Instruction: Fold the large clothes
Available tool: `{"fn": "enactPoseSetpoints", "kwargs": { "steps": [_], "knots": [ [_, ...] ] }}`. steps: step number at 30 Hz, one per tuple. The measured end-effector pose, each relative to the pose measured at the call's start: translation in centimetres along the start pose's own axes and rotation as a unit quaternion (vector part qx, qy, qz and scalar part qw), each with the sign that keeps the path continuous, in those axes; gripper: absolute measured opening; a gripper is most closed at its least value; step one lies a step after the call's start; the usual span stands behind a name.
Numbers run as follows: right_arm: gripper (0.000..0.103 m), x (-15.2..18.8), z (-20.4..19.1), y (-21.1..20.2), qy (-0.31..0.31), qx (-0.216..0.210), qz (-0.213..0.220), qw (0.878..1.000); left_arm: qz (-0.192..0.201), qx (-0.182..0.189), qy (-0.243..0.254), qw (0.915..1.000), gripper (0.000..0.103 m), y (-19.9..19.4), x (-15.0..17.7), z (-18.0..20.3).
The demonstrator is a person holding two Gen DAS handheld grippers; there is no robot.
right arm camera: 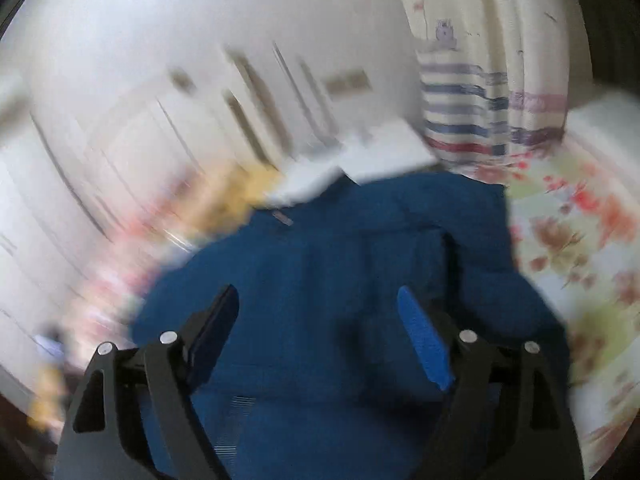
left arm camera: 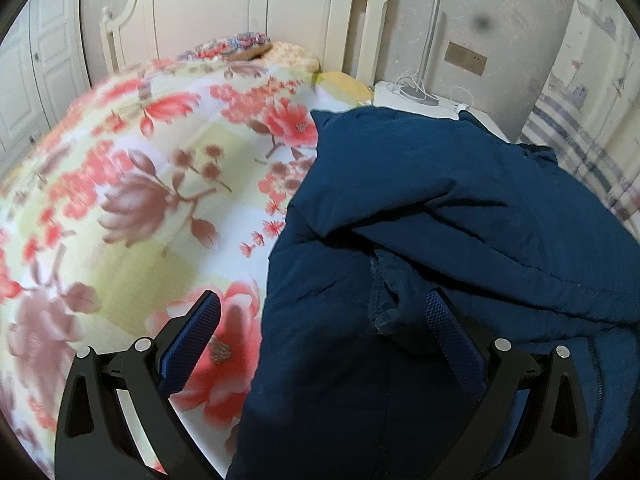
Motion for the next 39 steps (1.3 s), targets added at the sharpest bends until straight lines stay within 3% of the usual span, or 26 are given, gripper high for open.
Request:
{"fn": "enactPoseSetpoints", "kwargs": {
  "steps": [2,5,8,10,12,15,17,19,39],
  "knots": [
    [0.081,0.9,-0.5,3.5,-0.073,0.082,-0.053,0.993,0.019,-0.011,0.024,0.9995,0.098,-1.6,-0.3,1.4],
    [0.083,2.8,-0.9,5.1,-0.121,0.117,-0.060,0.984,0.046,0.040,0.083,0.9947,0.098,-4.3,-1.3,6.2],
    [0.081,2.7,-1.0,3.9,-0.091,0.108,-0.054,0.988,0.040,0.071,0.118,0.9897,0.098,-4.2,-2.4,9.4],
    [0.081,2.0,-1.3,2.6,-0.085,0.103,-0.010,0.991,0.031,0.060,0.128,0.9895,0.098,-2.1,-3.6,11.0],
    [0.082,1.6,-1.2,2.8,-0.105,0.121,0.003,0.987,0.009,0.050,0.128,0.9905,0.098,0.5,-4.0,11.7],
    [0.089,2.7,-0.1,6.1,-0.120,0.131,-0.063,0.982,-0.015,0.036,0.135,0.9900,0.099,3.6,-3.6,12.2],
    [0.092,3.2,1.3,7.3,-0.082,0.096,-0.081,0.989,0.005,0.031,0.135,0.9903,0.099,4.2,-3.1,12.1],
    [0.092,3.1,1.7,7.6,-0.074,0.090,-0.090,0.989,0.009,0.015,0.146,0.9891,0.099,4.0,-2.8,12.1],
    [0.093,3.8,0.7,7.2,-0.083,0.109,-0.085,0.987,0.003,0.015,0.148,0.9889,0.099,4.5,-3.1,11.5]
  ]
}}
Point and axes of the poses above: each gripper's, at about its wrist camera, not at the fingertips, and y roughly the way its jaws point, z to its right, x to its underside, the point moved 4 cm from there along y, roughly the way its jaws point, and after that the axes turned 8 degrees about x, right-handed, at the moved point
